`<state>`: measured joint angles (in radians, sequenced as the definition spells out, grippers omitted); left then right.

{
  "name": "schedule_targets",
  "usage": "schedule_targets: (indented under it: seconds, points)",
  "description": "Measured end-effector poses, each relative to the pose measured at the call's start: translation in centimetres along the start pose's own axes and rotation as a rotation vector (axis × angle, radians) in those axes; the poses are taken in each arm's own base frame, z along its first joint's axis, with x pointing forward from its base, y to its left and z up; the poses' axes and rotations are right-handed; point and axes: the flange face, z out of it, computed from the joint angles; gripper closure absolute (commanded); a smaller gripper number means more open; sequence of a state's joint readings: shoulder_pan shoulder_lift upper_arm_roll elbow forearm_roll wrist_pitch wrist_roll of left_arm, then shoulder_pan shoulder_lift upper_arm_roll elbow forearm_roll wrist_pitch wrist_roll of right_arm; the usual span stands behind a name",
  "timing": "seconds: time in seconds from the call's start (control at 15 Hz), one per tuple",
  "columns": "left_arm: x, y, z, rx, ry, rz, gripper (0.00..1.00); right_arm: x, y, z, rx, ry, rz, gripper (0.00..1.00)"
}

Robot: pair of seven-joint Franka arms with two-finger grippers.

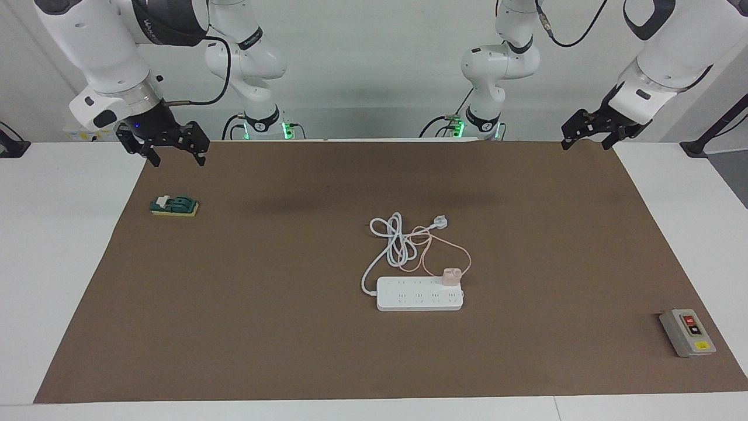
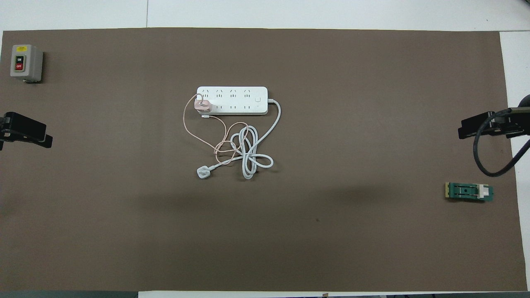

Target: Plug charger into power strip

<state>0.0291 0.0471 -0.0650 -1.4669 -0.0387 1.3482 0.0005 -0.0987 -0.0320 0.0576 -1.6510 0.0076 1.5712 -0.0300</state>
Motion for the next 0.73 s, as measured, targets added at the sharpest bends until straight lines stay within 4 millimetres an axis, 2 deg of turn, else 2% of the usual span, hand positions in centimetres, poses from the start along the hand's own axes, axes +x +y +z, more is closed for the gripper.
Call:
schedule_targets:
  seconds: [0.27,0.53,0.73]
  points:
    - [1.2,0.0,1.1,-0.002,-0.006,0.0,0.0,0.0,0.0,0.0,0.0,0.0,0.0,0.0]
    - [2.1,0.8,1.6,-0.001,0.025,0.017,0.0,0.0,0.0,0.0,0.0,0.0,0.0,0.0]
    - [2.9,0.8,3.1,-0.002,0.025,0.017,0.0,0.0,0.0,0.0,0.0,0.0,0.0,0.0]
